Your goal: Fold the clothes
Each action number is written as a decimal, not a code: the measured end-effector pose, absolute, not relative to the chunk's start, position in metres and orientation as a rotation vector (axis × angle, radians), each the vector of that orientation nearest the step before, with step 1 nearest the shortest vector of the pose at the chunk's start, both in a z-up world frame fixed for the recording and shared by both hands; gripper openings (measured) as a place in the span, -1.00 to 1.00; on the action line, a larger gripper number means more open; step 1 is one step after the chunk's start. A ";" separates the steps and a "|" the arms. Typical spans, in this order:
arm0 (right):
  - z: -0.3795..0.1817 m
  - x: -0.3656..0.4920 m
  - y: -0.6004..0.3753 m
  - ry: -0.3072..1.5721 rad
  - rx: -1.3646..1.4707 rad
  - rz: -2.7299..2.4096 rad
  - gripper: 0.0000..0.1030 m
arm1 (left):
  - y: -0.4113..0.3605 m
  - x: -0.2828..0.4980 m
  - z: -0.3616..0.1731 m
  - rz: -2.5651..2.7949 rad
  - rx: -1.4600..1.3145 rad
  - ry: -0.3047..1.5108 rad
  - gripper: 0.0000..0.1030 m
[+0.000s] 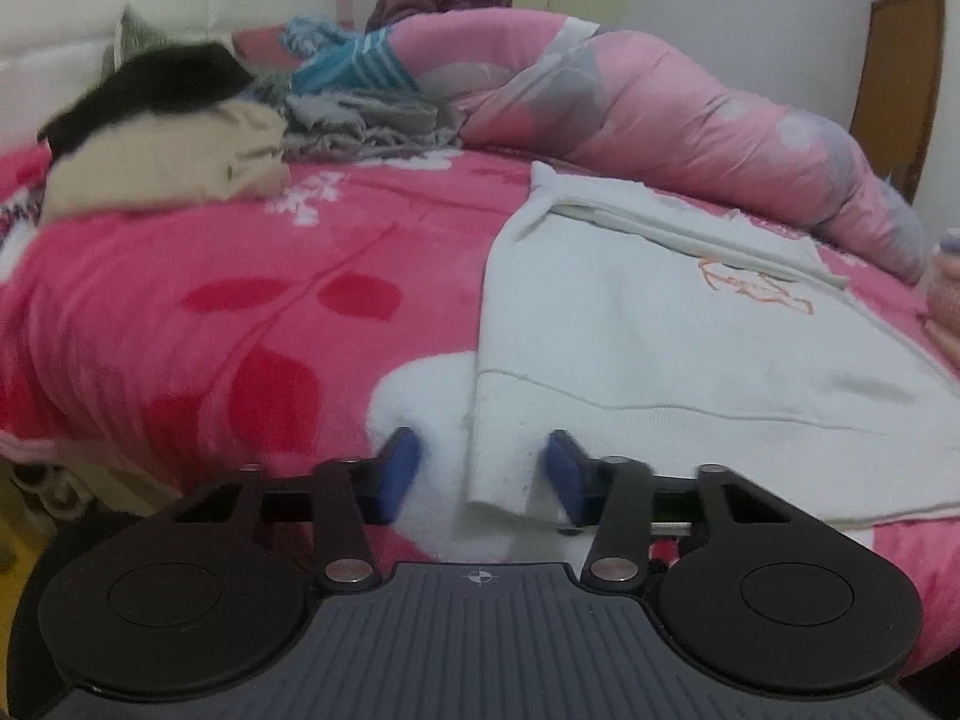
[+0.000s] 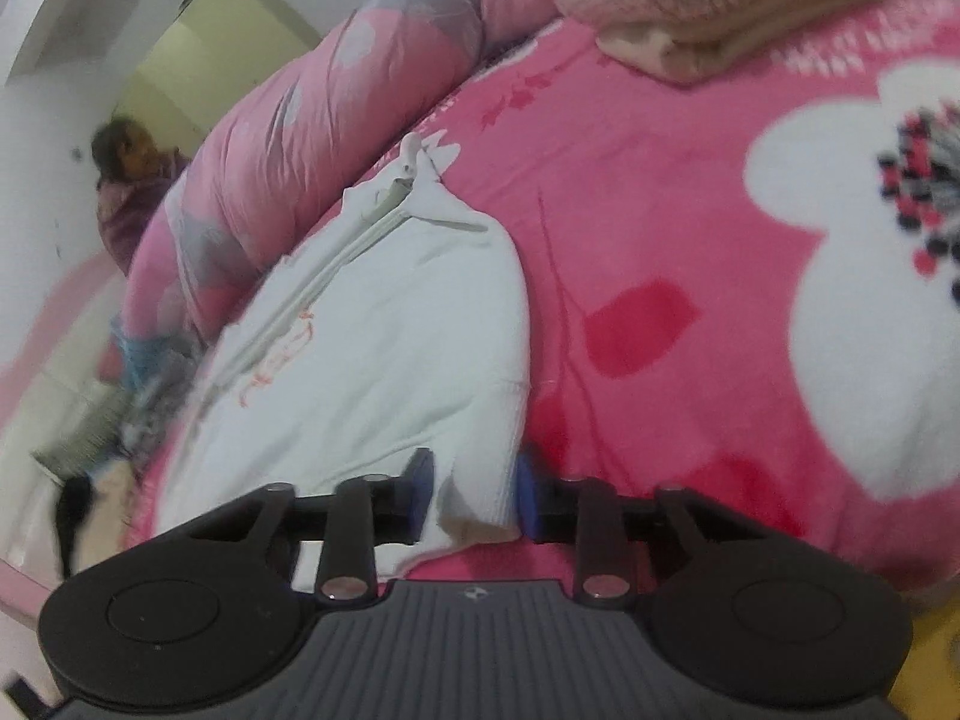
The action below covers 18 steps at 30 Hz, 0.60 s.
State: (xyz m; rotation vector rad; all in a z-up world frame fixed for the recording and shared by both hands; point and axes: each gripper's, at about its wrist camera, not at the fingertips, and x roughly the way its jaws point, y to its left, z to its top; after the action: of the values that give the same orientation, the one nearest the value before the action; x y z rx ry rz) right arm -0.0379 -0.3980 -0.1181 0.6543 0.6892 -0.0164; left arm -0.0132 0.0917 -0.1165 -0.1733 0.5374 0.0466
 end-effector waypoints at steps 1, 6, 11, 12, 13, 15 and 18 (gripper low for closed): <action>-0.116 -0.040 -0.395 0.682 0.630 -0.022 -0.90 | 0.089 -0.014 -0.116 0.055 -0.166 0.527 -0.80; -0.085 -0.061 -0.395 0.591 0.625 0.010 -0.94 | 0.084 -0.028 -0.089 0.046 -0.158 0.468 -1.00; -0.077 -0.077 -0.398 0.605 0.649 0.040 -0.95 | 0.100 -0.028 -0.077 -0.001 -0.202 0.529 -1.00; -0.083 -0.076 -0.398 0.632 0.646 0.024 -0.95 | 0.101 -0.024 -0.083 0.003 -0.200 0.557 -1.00; -0.090 -0.075 -0.399 0.655 0.651 0.012 -0.94 | 0.101 -0.023 -0.089 0.004 -0.194 0.578 -1.00; -0.105 -0.075 -0.402 0.694 0.672 -0.009 -0.94 | 0.102 -0.022 -0.098 0.000 -0.181 0.612 -0.99; -0.107 -0.082 -0.408 0.718 0.667 -0.044 -0.86 | 0.106 -0.024 -0.107 -0.016 -0.179 0.644 -0.93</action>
State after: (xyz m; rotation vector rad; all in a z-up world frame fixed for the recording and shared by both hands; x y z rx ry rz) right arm -0.0823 -0.4084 -0.1072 0.6669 0.7179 -0.0442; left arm -0.0242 0.1062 -0.1067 -0.1793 0.6444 -0.0158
